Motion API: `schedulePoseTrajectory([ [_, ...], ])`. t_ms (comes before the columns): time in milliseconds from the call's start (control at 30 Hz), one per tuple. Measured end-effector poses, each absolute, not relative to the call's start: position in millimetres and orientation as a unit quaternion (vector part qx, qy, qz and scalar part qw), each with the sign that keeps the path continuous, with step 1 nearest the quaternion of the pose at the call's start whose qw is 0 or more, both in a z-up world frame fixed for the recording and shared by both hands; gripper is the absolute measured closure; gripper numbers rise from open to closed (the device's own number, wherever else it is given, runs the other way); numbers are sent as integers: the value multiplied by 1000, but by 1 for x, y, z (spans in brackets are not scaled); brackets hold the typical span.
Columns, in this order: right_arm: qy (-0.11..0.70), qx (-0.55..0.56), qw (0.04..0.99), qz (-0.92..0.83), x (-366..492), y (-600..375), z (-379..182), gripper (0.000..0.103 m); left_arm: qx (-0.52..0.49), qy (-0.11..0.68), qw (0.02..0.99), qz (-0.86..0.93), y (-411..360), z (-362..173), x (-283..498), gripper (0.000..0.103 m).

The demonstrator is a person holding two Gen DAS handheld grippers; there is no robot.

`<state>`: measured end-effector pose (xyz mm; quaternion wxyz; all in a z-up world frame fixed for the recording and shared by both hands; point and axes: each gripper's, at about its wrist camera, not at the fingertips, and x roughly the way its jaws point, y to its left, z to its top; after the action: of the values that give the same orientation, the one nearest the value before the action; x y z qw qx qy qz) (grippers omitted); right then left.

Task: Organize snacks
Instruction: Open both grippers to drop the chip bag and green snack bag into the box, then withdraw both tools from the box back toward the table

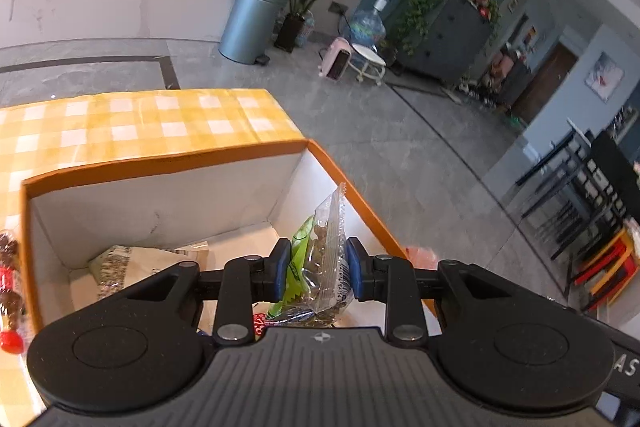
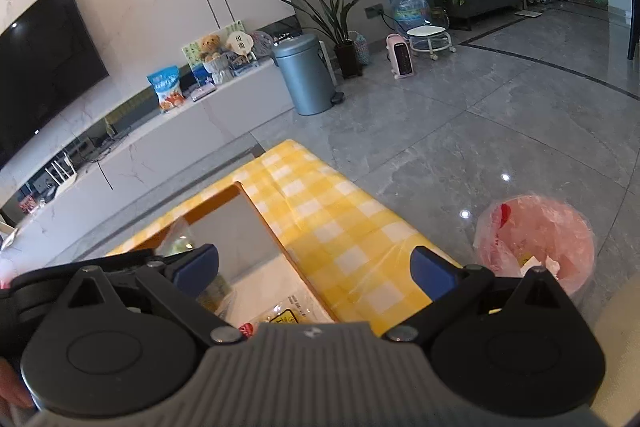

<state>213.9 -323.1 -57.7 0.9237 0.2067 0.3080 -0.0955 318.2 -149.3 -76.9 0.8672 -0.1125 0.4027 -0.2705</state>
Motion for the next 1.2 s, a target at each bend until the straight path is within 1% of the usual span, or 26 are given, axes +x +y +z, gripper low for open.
schedulePoseTrajectory([
  [33, 309, 205, 924, -95, 215, -322, -58, 4, -109, 402, 866, -275, -149, -77, 317, 68],
  [67, 310, 206, 923, -96, 215, -322, -59, 4, -107, 399, 868, -276, -149, -77, 316, 60],
  [100, 311, 207, 922, -98, 215, -323, -59, 4, -105, 393, 871, -275, -148, -76, 312, 45],
  [133, 312, 208, 922, -99, 215, -325, -60, 4, -105, 383, 876, -274, -147, -75, 309, 37],
  [167, 311, 210, 922, -100, 215, -325, -61, 4, -106, 371, 882, -270, -146, -75, 306, 26],
  [200, 312, 211, 921, -102, 215, -326, -61, 4, -107, 361, 887, -268, -144, -73, 302, 23],
  [333, 317, 205, 920, -107, 217, -326, -63, 4, -95, 355, 893, -259, -141, -69, 293, 20],
  [733, 302, 193, 927, -110, 214, -313, -54, 4, -67, 341, 912, -217, -112, -37, 271, 19],
  [867, 294, 188, 931, -102, 211, -306, -46, 4, -61, 329, 922, -193, -90, -23, 257, 18],
  [1200, 243, 195, 950, -16, 195, -262, -7, 4, -82, 351, 930, -69, 2, 6, 205, 17],
])
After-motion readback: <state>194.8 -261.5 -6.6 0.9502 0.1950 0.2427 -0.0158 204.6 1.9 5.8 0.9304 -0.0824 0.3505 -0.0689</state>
